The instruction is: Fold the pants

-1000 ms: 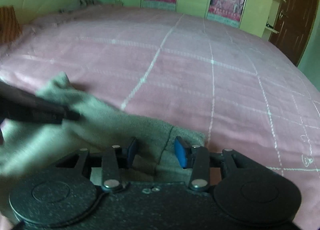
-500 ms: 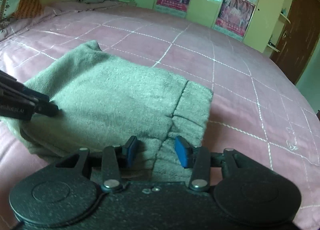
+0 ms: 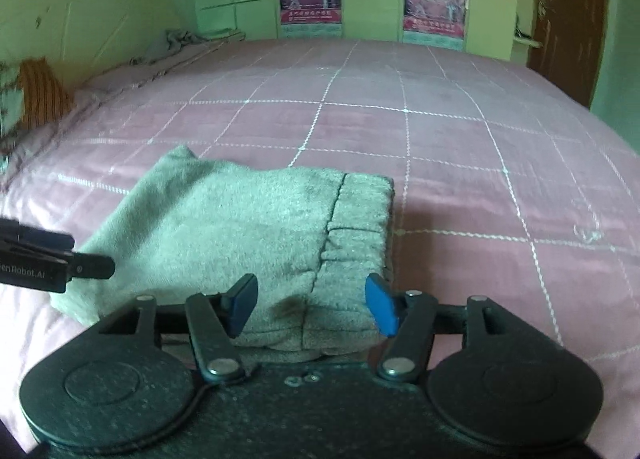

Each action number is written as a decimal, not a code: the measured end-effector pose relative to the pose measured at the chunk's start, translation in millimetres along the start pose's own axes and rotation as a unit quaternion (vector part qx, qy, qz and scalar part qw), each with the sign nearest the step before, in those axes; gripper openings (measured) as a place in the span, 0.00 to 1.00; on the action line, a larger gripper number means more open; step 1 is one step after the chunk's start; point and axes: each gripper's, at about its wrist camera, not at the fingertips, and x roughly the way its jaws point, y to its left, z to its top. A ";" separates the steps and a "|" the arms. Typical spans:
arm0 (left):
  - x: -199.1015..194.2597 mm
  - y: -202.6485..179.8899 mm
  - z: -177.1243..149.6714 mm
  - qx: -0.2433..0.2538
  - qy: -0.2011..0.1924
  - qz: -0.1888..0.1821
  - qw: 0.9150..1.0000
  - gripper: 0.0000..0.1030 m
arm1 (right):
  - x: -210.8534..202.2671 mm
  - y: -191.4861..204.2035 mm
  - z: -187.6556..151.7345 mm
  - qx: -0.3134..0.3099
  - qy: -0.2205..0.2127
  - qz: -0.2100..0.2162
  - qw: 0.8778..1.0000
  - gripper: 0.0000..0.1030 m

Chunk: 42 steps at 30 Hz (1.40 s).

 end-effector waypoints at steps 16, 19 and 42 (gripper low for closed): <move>68.8 80.4 -26.9 -0.227 0.058 -0.196 0.952 0.74 | 47.0 -81.3 -27.4 0.257 0.108 0.141 0.950 0.70; 76.6 83.8 -29.3 -0.244 0.068 -0.209 0.945 0.45 | 58.5 -92.3 -36.1 0.300 0.116 0.175 0.931 0.70; 39.9 24.3 13.7 -0.172 -0.003 -0.190 0.967 0.25 | 46.8 -55.8 1.1 0.256 0.047 0.206 0.943 0.48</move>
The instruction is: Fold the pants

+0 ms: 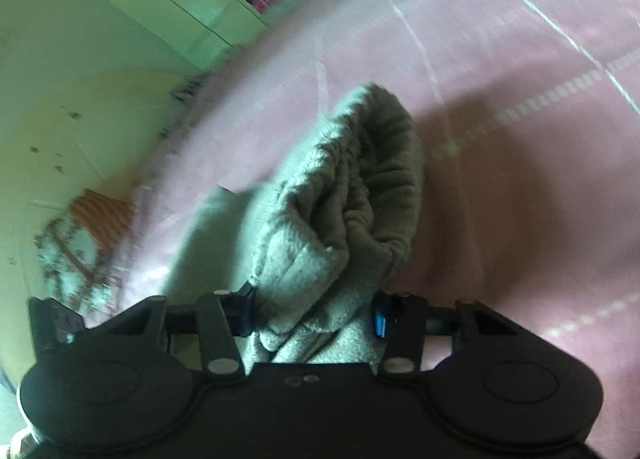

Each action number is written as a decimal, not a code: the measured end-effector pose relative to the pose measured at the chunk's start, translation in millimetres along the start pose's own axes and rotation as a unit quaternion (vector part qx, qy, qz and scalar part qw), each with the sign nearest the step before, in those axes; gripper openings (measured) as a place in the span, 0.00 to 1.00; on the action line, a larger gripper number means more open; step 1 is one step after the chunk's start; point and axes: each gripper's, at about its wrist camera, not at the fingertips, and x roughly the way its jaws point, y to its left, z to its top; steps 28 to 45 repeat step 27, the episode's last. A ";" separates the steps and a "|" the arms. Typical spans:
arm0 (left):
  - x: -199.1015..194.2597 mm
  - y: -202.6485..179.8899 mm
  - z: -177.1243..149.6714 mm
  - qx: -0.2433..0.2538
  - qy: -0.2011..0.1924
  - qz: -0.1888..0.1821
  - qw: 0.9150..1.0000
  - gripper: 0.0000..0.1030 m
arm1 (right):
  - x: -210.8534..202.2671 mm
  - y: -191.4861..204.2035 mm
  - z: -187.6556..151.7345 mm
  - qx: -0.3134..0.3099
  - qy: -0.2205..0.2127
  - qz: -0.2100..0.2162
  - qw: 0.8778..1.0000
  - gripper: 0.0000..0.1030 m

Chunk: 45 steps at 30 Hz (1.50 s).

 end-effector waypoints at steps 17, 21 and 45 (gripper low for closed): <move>-17.0 -61.4 123.8 0.058 -0.082 -0.015 0.995 0.25 | -17.4 50.5 111.0 -0.028 -0.109 0.081 0.990 0.48; 6.8 -62.4 138.6 0.069 -0.078 0.007 0.995 0.25 | 5.9 41.1 128.4 -0.022 -0.115 0.081 0.990 0.48; 49.5 -48.2 139.7 0.098 -0.053 0.055 0.992 0.27 | 52.9 9.5 133.0 0.004 -0.105 0.060 0.993 0.48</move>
